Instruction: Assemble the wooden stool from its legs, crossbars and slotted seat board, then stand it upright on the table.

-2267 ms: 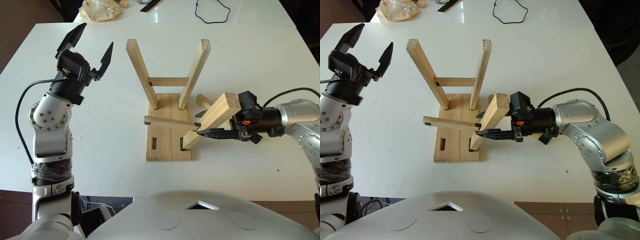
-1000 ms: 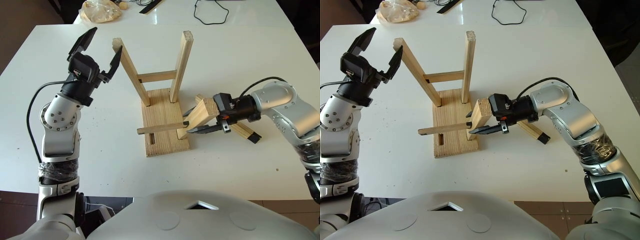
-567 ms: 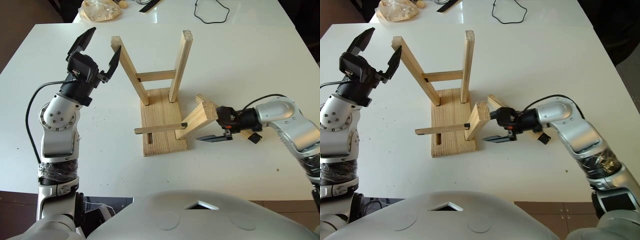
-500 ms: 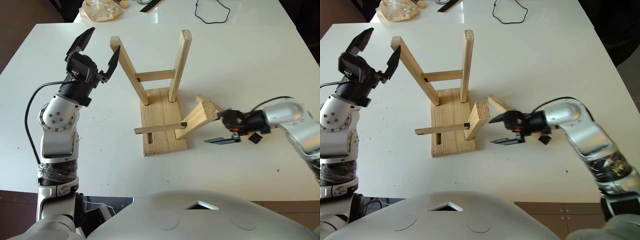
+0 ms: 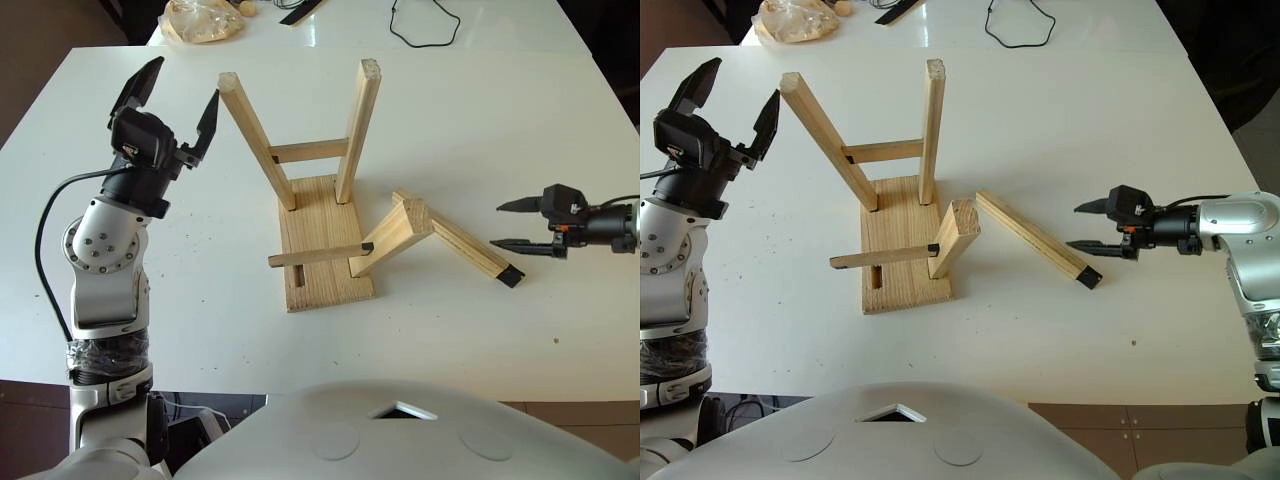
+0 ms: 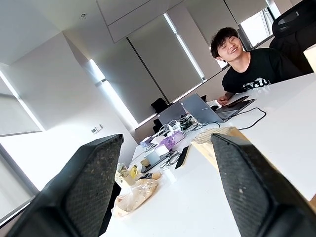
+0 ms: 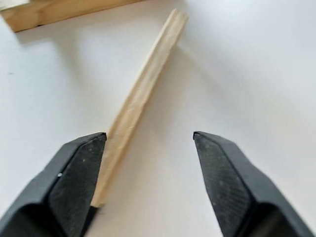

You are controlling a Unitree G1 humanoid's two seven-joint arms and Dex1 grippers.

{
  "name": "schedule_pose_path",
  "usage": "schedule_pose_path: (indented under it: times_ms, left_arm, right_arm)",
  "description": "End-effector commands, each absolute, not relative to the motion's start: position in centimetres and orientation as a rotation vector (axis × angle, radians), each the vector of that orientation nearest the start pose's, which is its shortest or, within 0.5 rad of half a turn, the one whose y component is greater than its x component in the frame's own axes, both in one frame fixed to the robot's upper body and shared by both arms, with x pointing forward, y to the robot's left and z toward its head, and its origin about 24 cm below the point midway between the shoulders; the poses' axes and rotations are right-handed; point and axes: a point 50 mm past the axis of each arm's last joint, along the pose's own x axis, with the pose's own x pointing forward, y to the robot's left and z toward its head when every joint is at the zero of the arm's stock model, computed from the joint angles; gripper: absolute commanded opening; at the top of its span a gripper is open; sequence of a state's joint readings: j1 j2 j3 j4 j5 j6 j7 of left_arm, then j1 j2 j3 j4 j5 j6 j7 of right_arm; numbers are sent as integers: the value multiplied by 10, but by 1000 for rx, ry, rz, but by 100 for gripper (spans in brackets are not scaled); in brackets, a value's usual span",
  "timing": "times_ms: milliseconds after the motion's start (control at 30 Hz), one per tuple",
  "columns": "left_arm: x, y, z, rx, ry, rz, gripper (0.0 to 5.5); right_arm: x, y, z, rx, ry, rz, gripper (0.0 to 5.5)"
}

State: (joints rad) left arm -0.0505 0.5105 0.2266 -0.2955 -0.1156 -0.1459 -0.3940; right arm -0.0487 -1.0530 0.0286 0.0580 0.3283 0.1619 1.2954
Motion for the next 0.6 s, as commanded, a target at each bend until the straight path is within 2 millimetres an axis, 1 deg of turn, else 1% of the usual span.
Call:
schedule_pose_path:
  times_ms: [33,133,200,367,500,600]
  left_arm:
    - [241,229,169,543,-445,-284,330]
    - [241,227,166,540,-437,-286,330]
    - [241,226,165,544,-432,-294,330]
    - [239,227,165,548,-426,-293,330]
    - [238,227,165,545,-423,-289,330]
    - [238,227,165,539,-422,-284,330]
  right_arm:
    - [216,-287,101,-432,651,1177,326]
    - [209,-287,89,-433,703,1195,326]
    - [208,-288,81,-465,725,1179,326]
    - [214,-292,74,-530,703,1101,326]
    - [211,-289,69,-533,696,1111,326]
    - [209,-287,66,-537,683,1118,288]
